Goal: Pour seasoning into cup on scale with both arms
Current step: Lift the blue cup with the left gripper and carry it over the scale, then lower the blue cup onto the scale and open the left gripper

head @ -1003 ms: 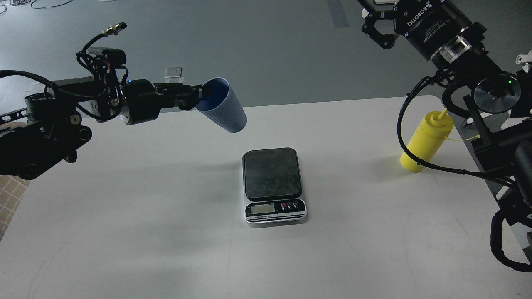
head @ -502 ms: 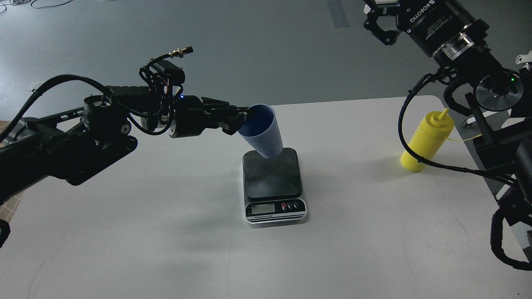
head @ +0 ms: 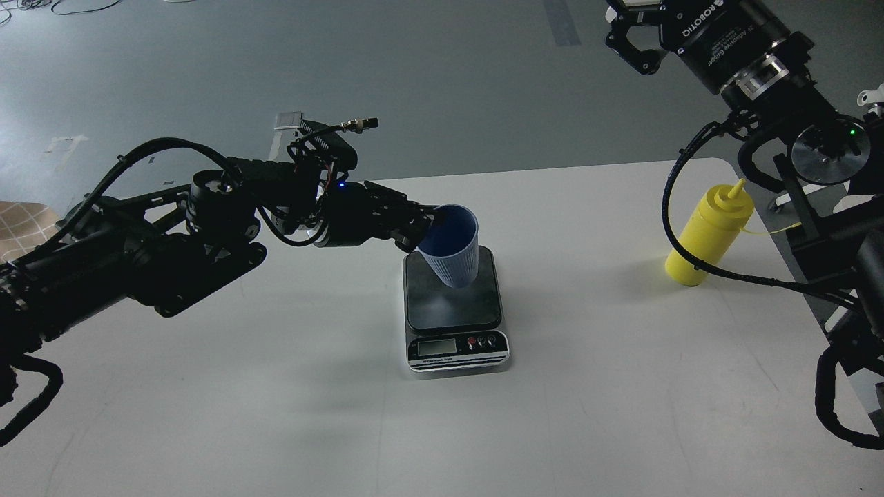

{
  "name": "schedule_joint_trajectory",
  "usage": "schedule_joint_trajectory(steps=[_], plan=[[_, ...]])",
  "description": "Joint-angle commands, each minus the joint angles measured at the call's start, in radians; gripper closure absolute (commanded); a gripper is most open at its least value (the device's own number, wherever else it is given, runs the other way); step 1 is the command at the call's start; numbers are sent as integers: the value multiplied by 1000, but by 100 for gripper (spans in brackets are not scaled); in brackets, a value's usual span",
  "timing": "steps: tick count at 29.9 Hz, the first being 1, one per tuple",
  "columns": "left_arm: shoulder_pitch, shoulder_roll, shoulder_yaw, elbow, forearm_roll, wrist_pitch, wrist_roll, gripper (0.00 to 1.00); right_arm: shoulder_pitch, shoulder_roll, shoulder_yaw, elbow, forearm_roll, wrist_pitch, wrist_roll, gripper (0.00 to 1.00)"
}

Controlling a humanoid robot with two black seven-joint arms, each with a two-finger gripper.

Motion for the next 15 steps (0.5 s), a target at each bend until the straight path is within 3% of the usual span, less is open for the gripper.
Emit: schedule_joint_trajectory(steps=[1, 15], plan=[[-2, -11, 1, 23, 19, -1, 2, 100, -1, 0, 1, 0, 0, 0, 0, 0], [-2, -24, 7, 27, 22, -1, 21, 100, -2, 2, 1, 0, -1, 0, 0, 0]])
